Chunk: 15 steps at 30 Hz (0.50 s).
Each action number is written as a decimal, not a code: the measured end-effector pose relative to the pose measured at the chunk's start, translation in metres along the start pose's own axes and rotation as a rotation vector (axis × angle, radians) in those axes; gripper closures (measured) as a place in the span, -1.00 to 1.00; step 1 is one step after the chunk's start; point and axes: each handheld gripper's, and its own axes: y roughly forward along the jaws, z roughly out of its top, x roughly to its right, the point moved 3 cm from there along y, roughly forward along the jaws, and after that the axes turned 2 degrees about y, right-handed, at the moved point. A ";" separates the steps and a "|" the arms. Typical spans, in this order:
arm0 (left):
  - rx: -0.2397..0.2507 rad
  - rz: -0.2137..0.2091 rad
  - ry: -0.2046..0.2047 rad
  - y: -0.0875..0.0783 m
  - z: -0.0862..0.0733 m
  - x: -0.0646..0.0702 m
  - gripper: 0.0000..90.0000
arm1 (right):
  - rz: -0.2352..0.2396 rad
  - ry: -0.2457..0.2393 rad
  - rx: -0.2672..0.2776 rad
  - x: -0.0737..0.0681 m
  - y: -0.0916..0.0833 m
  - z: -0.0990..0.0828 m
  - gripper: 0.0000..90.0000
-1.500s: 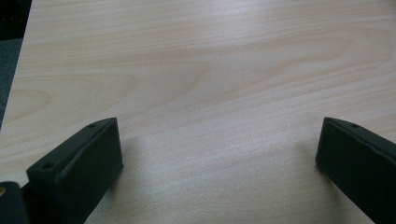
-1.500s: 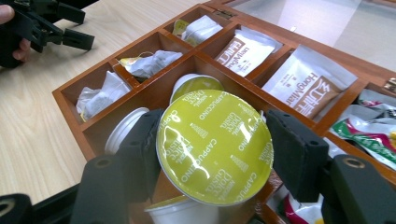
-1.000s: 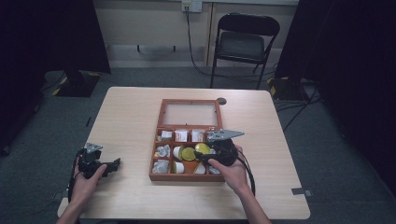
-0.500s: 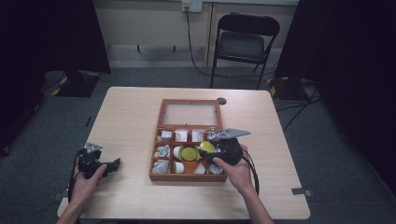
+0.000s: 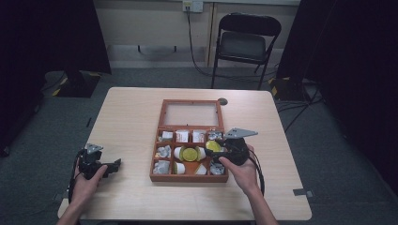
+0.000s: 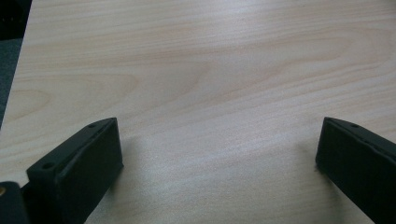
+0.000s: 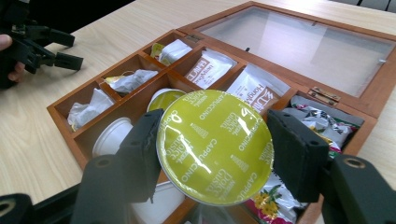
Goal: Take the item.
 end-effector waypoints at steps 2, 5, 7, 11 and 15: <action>0.000 0.000 0.000 0.000 0.000 0.000 -1.00 | -0.002 0.000 0.001 0.001 -0.001 0.000 -0.13; 0.000 0.000 0.000 0.000 0.000 0.000 -1.00 | -0.006 0.002 0.004 0.003 -0.002 0.000 -0.13; 0.000 0.000 0.000 0.000 0.000 0.000 -1.00 | -0.010 0.007 0.007 0.004 -0.004 0.000 -0.13; 0.000 0.000 0.000 0.000 0.000 0.000 -1.00 | -0.017 0.013 0.012 0.007 -0.007 0.000 -0.13; 0.000 0.000 0.000 0.000 0.000 0.000 -1.00 | -0.024 0.020 0.020 0.011 -0.010 0.000 -0.13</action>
